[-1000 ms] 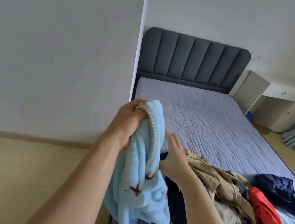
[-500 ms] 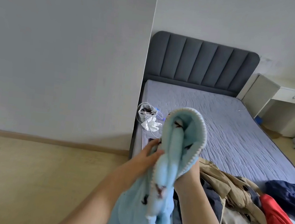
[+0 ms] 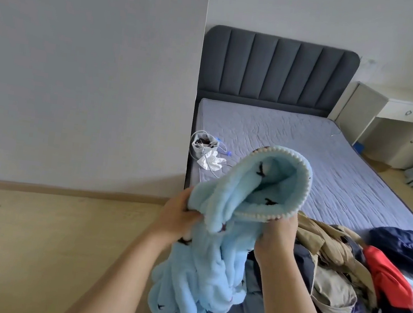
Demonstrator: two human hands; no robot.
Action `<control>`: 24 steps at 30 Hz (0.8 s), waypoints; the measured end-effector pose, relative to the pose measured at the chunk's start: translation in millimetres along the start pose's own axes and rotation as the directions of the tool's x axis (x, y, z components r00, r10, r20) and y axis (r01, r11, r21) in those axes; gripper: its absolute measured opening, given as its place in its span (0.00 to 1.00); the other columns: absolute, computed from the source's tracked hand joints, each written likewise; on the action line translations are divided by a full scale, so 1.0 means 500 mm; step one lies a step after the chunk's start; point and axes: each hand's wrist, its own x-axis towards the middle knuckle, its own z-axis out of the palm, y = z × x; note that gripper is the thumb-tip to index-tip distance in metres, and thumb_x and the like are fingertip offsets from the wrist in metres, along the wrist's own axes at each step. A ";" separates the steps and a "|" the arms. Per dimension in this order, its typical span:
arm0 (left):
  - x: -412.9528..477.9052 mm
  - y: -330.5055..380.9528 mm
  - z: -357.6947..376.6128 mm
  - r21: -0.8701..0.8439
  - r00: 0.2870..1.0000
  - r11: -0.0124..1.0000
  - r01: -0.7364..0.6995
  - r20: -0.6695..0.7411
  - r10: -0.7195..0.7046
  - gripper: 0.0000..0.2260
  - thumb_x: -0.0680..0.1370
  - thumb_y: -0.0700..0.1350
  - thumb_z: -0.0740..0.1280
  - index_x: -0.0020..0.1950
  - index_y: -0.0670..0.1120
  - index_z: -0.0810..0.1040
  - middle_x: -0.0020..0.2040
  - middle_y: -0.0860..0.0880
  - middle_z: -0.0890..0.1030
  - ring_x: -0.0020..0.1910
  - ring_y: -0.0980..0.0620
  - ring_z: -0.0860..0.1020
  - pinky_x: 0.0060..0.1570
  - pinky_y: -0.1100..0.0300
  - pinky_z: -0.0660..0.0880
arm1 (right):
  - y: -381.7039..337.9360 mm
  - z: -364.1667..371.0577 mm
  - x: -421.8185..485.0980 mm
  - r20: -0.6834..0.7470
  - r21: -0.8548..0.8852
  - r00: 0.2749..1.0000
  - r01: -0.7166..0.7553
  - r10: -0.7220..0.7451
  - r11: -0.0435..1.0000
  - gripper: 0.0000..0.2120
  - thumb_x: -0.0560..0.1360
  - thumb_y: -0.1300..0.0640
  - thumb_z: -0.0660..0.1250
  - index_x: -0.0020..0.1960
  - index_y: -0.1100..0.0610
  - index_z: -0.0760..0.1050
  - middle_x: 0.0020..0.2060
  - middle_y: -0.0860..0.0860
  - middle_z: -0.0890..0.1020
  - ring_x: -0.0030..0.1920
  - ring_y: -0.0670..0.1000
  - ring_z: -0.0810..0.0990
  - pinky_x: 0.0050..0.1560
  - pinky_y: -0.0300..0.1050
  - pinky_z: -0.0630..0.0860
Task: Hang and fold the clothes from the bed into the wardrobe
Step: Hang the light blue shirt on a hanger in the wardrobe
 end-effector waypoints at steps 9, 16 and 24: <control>0.004 0.166 -0.058 -0.328 0.875 0.932 -0.155 -0.483 -0.024 0.09 0.77 0.47 0.65 0.54 0.46 0.79 0.45 0.48 0.84 0.45 0.51 0.83 0.37 0.63 0.78 | -0.088 0.080 -0.030 0.294 -0.093 0.950 0.136 -0.103 0.986 0.21 0.77 0.63 0.58 0.33 0.43 0.77 0.32 0.47 0.77 0.38 0.50 0.73 0.40 0.47 0.72; -0.058 0.297 -0.102 -0.072 0.688 0.911 -0.407 -0.680 0.254 0.09 0.74 0.36 0.63 0.46 0.50 0.76 0.36 0.56 0.81 0.35 0.64 0.80 0.32 0.69 0.75 | -0.163 0.159 -0.056 0.543 0.052 0.815 0.208 -0.202 0.977 0.13 0.71 0.61 0.57 0.44 0.46 0.76 0.36 0.45 0.80 0.39 0.46 0.77 0.41 0.41 0.77; -0.224 0.095 -0.118 -0.307 0.518 0.950 0.046 -0.806 -0.286 0.08 0.71 0.45 0.70 0.50 0.48 0.79 0.43 0.47 0.84 0.42 0.48 0.81 0.39 0.55 0.77 | 0.057 0.118 -0.098 0.550 -0.417 0.808 0.045 0.213 0.908 0.11 0.78 0.59 0.57 0.38 0.53 0.71 0.33 0.50 0.73 0.33 0.47 0.70 0.37 0.43 0.69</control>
